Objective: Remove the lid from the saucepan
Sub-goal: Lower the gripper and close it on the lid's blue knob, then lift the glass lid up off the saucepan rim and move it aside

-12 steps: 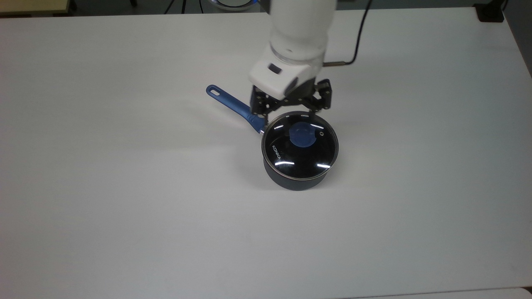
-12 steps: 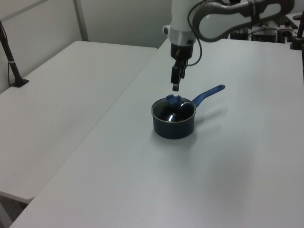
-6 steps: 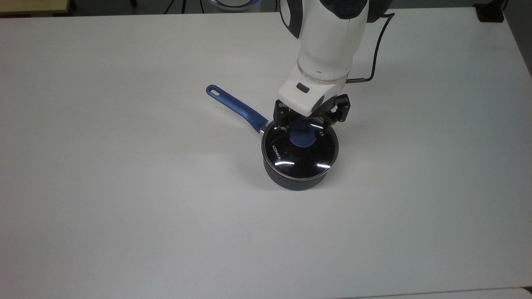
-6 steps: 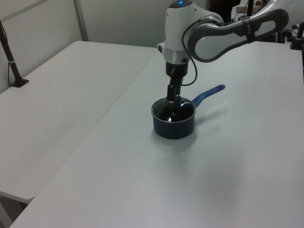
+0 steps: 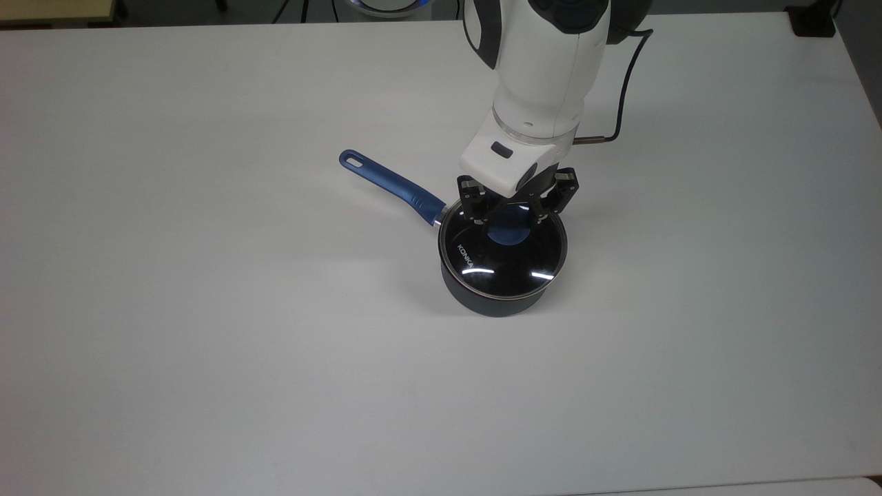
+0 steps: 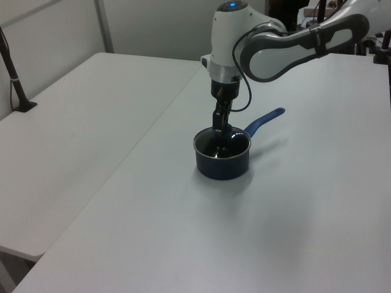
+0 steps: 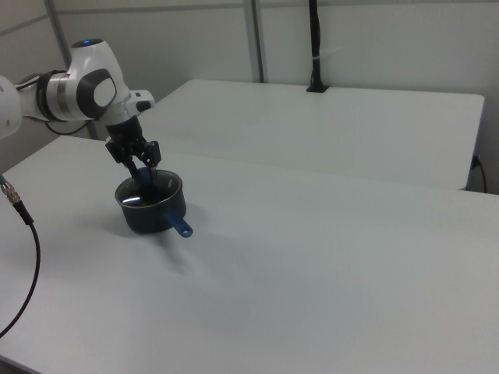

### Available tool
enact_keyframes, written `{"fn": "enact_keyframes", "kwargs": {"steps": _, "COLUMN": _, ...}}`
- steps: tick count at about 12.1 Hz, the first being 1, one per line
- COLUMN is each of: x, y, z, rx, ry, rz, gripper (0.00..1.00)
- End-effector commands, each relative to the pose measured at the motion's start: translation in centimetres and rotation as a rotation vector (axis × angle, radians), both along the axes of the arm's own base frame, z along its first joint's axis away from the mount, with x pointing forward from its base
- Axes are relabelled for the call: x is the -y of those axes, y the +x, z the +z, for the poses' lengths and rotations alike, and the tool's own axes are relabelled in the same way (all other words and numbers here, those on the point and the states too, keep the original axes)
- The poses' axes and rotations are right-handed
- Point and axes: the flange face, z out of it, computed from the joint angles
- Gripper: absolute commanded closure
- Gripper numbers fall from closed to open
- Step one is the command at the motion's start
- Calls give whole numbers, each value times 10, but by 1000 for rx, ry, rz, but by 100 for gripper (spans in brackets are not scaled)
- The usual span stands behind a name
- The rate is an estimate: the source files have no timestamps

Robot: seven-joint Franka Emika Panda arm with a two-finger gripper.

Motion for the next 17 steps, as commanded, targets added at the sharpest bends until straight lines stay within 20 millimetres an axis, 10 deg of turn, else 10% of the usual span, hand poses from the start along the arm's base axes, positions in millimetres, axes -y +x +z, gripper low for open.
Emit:
{"fn": "enact_keyframes", "kwargs": {"steps": 1, "x": -6, "y": 1, "z": 12, "rx": 32, "ry": 7, "rz": -16, "gripper": 55}}
{"fn": "enact_keyframes", "kwargs": {"steps": 5, "x": 30, "y": -34, "z": 101, "rx": 84, "ry": 83, "rz": -29, "gripper": 58}}
{"fn": "enact_keyframes", "kwargs": {"steps": 8, "x": 68, "y": -99, "z": 123, "rx": 52, "ry": 92, "rz": 21, "gripper": 58}}
{"fn": "enact_keyframes", "kwargs": {"steps": 12, "x": 67, "y": -161, "z": 64, "rx": -52, "ry": -20, "rz": 93, "gripper": 60}}
{"fn": "enact_keyframes", "kwargs": {"steps": 17, "x": 84, "y": -185, "z": -2, "rx": -145, "ry": -62, "rz": 86, "gripper": 60}}
